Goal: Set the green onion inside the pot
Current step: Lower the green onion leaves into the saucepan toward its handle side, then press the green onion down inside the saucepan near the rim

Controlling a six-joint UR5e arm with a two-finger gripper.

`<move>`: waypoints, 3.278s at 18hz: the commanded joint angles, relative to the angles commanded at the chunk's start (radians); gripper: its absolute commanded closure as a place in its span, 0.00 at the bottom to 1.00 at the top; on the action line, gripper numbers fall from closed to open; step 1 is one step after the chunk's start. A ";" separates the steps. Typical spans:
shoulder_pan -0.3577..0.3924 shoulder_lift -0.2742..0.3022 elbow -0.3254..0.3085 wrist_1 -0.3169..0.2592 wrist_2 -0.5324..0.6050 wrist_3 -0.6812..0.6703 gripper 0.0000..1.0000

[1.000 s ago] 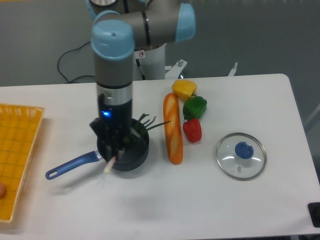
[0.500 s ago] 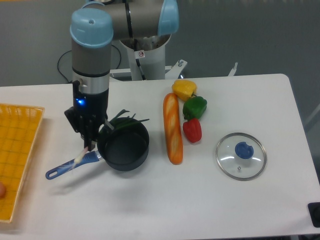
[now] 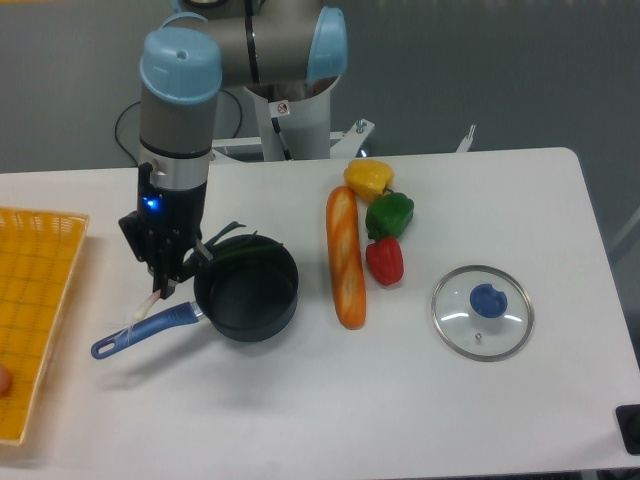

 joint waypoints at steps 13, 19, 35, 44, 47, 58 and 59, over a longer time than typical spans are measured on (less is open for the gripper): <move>-0.003 -0.078 0.048 0.026 0.000 0.000 0.88; -0.006 -0.083 0.035 0.028 0.000 -0.002 0.88; 0.006 -0.130 0.005 0.029 0.000 0.029 0.88; 0.031 -0.149 0.005 0.031 0.000 0.080 0.88; 0.037 -0.157 0.005 0.031 0.000 0.087 0.88; 0.049 -0.189 0.005 0.037 0.002 0.113 0.88; 0.048 -0.189 0.006 0.037 0.002 0.114 0.88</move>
